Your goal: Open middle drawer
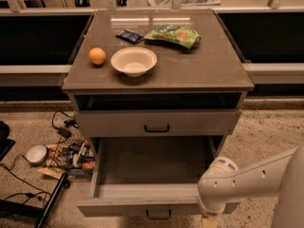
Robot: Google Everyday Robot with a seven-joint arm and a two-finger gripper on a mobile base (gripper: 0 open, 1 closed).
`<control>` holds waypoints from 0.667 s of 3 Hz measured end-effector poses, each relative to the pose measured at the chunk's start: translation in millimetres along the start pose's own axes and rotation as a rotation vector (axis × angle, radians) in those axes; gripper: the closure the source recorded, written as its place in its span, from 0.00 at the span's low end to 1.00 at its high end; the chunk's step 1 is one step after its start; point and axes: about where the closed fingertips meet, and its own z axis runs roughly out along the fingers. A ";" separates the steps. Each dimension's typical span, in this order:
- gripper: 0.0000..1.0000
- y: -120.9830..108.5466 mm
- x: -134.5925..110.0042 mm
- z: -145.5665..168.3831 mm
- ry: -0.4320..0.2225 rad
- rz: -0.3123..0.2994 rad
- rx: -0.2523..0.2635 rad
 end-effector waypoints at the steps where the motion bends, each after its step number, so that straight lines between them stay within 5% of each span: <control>1: 0.41 35.4 3.6 -11.5 0.069 -0.019 -0.047; 2: 0.64 45.6 5.0 -17.7 0.096 -0.025 -0.053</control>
Offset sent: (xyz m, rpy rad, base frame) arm -0.1036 0.0033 0.0845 -0.2665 0.0734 -0.0216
